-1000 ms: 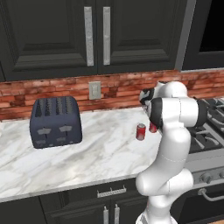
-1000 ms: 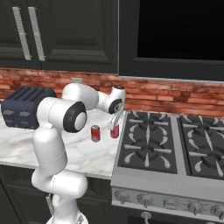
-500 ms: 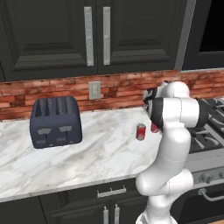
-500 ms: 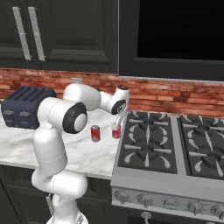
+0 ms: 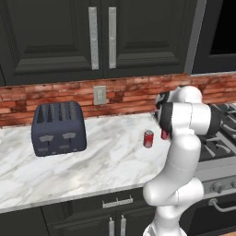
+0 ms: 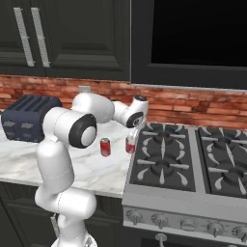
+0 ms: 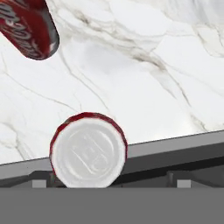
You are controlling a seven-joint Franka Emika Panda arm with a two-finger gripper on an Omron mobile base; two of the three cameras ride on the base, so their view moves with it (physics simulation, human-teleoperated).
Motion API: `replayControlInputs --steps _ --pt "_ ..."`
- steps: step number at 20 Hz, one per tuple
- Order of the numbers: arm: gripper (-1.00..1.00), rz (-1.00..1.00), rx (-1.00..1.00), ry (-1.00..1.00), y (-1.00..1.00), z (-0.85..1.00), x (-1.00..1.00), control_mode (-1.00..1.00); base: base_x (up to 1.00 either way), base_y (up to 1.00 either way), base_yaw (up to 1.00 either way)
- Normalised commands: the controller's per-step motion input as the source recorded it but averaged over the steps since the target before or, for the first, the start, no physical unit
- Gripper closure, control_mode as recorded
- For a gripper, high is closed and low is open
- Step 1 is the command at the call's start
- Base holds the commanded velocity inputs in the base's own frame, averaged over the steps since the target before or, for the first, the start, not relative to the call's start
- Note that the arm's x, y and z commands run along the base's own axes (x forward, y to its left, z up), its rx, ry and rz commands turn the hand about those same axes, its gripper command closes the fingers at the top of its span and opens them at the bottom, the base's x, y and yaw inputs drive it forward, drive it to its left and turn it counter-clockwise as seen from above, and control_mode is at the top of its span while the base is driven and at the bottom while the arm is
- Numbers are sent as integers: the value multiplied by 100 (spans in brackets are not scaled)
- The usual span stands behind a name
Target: Four empty soda cans are scattered around the kitchen. Gather all the cans and cluster them next to the stove for recycling.
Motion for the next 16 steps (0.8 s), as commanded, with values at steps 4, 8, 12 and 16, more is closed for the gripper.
replayControlInputs --steps 4,8,12,16 --pt "-100 0 -1 -5 -3 0 -45 -100 0 0 0" --pt "-100 0 0 -5 -3 5 -52 -100 0 0 0" --pt "-100 -2 0 -3 -8 12 -48 -100 0 0 0" --pt "-100 -12 0 0 -7 24 -46 -100 0 0 0"
